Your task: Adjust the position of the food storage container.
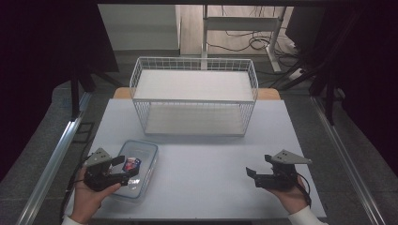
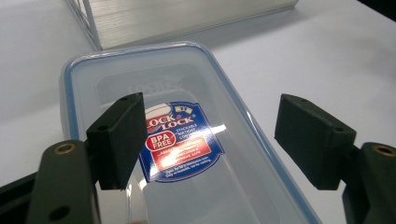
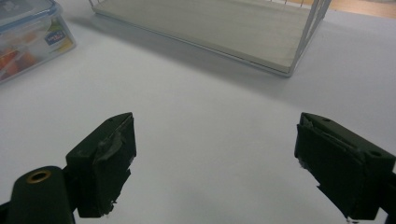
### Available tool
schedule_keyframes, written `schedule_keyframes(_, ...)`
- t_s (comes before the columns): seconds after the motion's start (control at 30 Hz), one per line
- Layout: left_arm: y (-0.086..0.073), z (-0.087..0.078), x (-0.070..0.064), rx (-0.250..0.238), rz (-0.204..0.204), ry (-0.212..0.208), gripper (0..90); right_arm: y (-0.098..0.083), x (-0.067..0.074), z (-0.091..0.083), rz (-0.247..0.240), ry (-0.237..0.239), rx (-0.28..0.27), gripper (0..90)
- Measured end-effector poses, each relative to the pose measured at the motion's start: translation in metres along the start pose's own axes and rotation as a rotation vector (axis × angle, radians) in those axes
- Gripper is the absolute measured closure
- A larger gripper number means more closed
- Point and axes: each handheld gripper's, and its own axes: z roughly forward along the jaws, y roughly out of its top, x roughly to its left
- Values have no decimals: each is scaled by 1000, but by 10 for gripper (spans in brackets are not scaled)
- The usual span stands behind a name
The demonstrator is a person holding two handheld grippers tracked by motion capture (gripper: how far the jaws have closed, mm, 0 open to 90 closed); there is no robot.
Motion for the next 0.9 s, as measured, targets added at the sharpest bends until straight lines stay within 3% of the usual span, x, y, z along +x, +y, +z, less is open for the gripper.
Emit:
schedule_keyframes(0.2, 0, -3, 1, -12, -9, 8, 255, 2, 1, 4, -23, 22, 11, 140)
schedule_keyframes(0.37, -7, -11, -5, 3, 35, 47, 255, 7, 9, 8, -48, 29, 17, 156)
schedule_keyframes(0.53, -8, -18, -5, -6, 22, 52, 254, 12, 15, 12, -67, 39, 17, 156)
schedule_keyframes(0.9, -9, -16, -5, -2, 24, 77, 252, 15, 13, 17, -70, 58, 21, 167)
